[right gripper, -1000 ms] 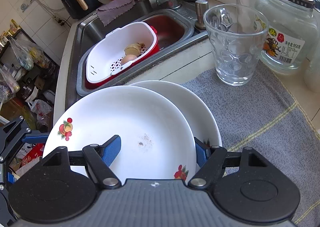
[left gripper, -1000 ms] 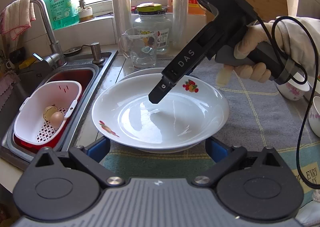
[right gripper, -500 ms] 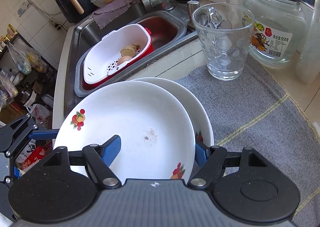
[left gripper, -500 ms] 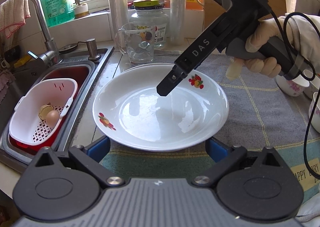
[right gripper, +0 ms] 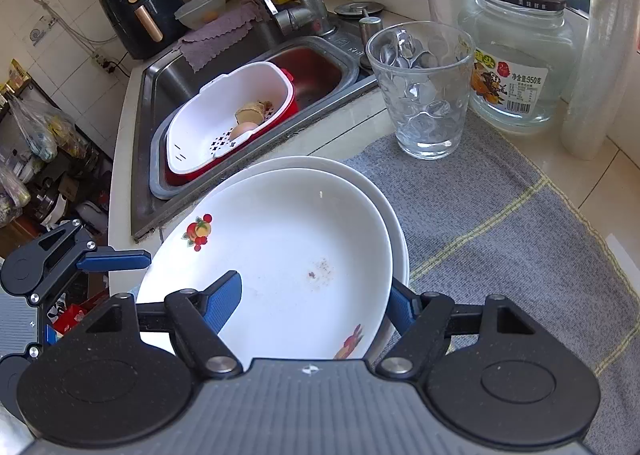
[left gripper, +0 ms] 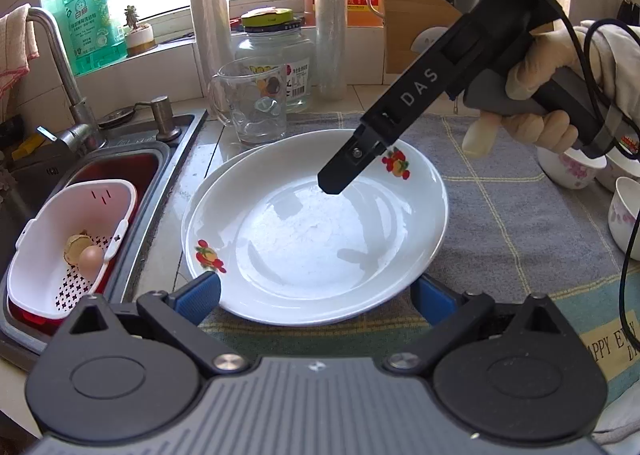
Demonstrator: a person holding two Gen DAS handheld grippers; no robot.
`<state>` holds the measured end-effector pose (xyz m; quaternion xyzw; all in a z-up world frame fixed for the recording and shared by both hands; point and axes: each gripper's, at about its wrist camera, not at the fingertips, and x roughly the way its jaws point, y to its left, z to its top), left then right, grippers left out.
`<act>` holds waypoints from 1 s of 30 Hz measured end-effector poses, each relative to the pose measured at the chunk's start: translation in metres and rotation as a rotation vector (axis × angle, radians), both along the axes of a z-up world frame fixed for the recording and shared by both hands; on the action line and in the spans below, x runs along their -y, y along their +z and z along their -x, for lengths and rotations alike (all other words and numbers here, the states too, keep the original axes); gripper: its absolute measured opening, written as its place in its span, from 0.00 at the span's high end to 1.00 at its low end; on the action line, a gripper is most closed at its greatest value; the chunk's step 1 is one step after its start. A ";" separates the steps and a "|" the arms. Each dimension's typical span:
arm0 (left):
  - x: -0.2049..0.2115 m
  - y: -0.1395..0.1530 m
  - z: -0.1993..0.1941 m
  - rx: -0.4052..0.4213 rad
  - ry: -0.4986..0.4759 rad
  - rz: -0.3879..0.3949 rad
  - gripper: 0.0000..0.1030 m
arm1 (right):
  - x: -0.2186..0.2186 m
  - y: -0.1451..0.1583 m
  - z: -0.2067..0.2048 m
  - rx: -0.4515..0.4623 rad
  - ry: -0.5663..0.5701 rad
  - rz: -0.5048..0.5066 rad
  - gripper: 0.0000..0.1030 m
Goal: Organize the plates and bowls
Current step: 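Lower the plate onto the stack and open the right gripper, then move the right gripper to a pink-flowered white bowl and grasp its rim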
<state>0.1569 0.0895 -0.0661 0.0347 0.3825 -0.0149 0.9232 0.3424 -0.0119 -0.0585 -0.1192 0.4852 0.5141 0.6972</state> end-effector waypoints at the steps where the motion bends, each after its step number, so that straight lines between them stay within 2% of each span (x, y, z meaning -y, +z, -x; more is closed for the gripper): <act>1: 0.000 -0.001 0.000 -0.001 -0.002 -0.002 0.03 | 0.001 0.001 0.001 0.003 -0.003 0.001 0.22; 7: -0.003 -0.003 0.000 -0.008 -0.011 -0.001 0.03 | 0.002 0.005 0.008 0.037 -0.010 0.024 0.20; 15: -0.008 -0.001 -0.001 0.008 -0.014 0.006 0.02 | 0.001 0.005 0.015 0.082 -0.041 0.068 0.12; 20: -0.011 0.002 0.001 0.019 -0.021 0.003 0.02 | 0.003 0.010 0.022 0.107 -0.044 0.041 0.00; 30: -0.007 0.007 0.000 0.042 -0.079 0.005 0.02 | 0.003 0.017 0.049 0.207 -0.060 0.073 0.00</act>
